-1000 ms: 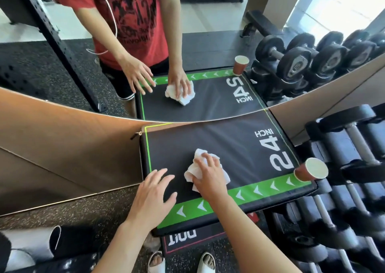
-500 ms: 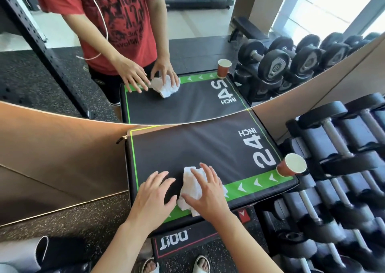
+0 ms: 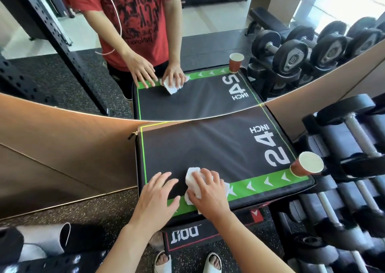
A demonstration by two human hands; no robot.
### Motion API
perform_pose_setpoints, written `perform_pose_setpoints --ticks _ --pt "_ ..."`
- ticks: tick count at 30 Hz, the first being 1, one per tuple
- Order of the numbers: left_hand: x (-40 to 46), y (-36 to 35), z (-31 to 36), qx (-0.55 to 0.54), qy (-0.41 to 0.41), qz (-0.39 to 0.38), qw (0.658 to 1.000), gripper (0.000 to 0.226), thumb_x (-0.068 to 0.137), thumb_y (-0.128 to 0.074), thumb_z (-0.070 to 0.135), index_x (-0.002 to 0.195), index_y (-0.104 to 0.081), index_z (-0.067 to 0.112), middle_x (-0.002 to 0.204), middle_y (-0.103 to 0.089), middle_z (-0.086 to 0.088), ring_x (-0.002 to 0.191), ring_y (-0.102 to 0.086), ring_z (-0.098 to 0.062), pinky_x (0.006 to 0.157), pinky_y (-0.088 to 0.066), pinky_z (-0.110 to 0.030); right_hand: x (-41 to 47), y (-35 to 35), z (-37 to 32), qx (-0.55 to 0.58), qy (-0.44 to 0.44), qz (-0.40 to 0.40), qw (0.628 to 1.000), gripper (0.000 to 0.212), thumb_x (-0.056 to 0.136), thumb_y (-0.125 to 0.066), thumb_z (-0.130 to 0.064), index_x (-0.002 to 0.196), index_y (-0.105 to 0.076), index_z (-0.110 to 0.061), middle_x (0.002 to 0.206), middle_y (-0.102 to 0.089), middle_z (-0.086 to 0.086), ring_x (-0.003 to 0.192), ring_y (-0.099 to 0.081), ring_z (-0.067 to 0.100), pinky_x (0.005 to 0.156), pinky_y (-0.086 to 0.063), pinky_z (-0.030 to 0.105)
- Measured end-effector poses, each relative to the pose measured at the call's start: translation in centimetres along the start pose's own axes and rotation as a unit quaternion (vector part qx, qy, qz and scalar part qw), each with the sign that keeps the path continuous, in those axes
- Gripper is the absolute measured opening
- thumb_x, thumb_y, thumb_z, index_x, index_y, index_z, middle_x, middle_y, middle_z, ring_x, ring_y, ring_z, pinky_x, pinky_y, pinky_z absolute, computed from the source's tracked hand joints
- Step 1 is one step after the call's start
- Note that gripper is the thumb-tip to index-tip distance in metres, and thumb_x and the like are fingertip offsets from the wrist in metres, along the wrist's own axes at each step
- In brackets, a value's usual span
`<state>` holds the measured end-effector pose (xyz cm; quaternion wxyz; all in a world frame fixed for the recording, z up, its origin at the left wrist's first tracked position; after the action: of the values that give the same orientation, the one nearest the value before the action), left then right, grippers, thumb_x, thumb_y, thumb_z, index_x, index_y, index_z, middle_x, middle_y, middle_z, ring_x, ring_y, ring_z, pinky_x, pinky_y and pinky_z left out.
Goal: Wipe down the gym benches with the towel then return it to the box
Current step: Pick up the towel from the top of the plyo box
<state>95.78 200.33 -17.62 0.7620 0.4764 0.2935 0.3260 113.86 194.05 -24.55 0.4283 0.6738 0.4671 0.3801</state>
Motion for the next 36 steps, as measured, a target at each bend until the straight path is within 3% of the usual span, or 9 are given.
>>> perform_pose_setpoints --ticks 4,8,10,20,27,32,36 --pt "0.4 0.3 0.5 -0.007 0.002 0.0 1.0 0.052 0.101 -0.055 0.047 0.151 -0.048 0.035 0.164 -0.034 0.012 0.157 -0.02 -0.013 0.125 -0.028 -0.038 0.2 0.7 0.4 0.027 -0.012 0.004 1.0 0.047 0.082 -0.064 -0.052 0.124 -0.057 -0.031 0.137 -0.047 -0.004 0.111 -0.053 0.032 0.075 -0.051 0.042" --pt "0.9 0.7 1.0 -0.008 0.001 0.009 1.0 0.051 0.101 -0.057 0.045 0.15 -0.049 0.034 0.164 -0.036 0.011 0.157 -0.022 -0.014 0.126 -0.028 -0.039 -0.2 0.8 1.1 0.039 0.0 0.003 0.999 0.066 0.079 -0.065 -0.061 0.138 -0.052 -0.034 0.155 -0.043 0.002 0.139 -0.041 0.032 0.106 -0.042 0.051" --pt "1.0 0.6 1.2 -0.008 0.0 0.009 1.0 0.052 0.101 -0.057 0.045 0.15 -0.05 0.033 0.164 -0.036 0.011 0.157 -0.022 -0.014 0.126 -0.028 -0.039 -0.7 0.5 1.4 0.033 0.02 -0.014 0.999 0.071 0.077 -0.067 -0.063 0.14 -0.051 -0.034 0.155 -0.043 0.002 0.144 -0.04 0.033 0.111 -0.041 0.055" --pt "1.6 -0.1 1.3 -0.01 0.0 0.001 1.0 0.051 0.099 -0.058 0.044 0.149 -0.051 0.033 0.162 -0.039 0.01 0.155 -0.025 -0.014 0.123 -0.033 -0.041 1.4 0.8 1.6 0.033 0.032 -0.004 0.999 0.047 0.085 -0.069 -0.054 0.124 -0.057 -0.03 0.13 -0.054 -0.004 0.113 -0.053 0.03 0.076 -0.053 0.045" --pt "1.6 0.5 1.9 -0.01 0.0 0.008 1.0 0.051 0.099 -0.058 0.044 0.148 -0.052 0.033 0.161 -0.039 0.01 0.155 -0.025 -0.015 0.124 -0.032 -0.041 2.2 1.9 2.1 0.084 0.016 -0.014 0.996 0.038 0.087 -0.067 -0.039 0.122 -0.061 -0.024 0.123 -0.058 0.0 0.102 -0.053 0.03 0.077 -0.055 0.044" --pt "1.9 1.0 2.9 -0.009 0.002 0.012 1.0 0.051 0.1 -0.056 0.045 0.149 -0.051 0.033 0.162 -0.037 0.012 0.156 -0.023 -0.013 0.124 -0.032 -0.04 1.6 3.2 2.7 0.131 -0.027 -0.006 0.991 0.038 0.09 -0.064 -0.044 0.124 -0.061 -0.028 0.124 -0.055 -0.007 0.103 -0.049 0.024 0.08 -0.051 0.036" --pt "2.3 1.4 4.1 -0.007 -0.007 0.018 1.0 0.051 0.1 -0.056 0.046 0.15 -0.05 0.035 0.162 -0.037 0.013 0.155 -0.023 -0.011 0.123 -0.031 -0.04 0.9 4.7 3.5 0.155 -0.057 0.004 0.986 0.04 0.09 -0.065 -0.047 0.126 -0.058 -0.033 0.124 -0.052 -0.012 0.106 -0.048 0.02 0.073 -0.049 0.034"
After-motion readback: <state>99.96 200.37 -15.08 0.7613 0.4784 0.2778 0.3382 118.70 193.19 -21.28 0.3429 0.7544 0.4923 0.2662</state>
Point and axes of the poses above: each hand's wrist, its own x-axis towards the middle knuckle, its own y-axis out of the back of the hand, z = x × y, the point moved 4 cm from there along x, towards the middle knuckle
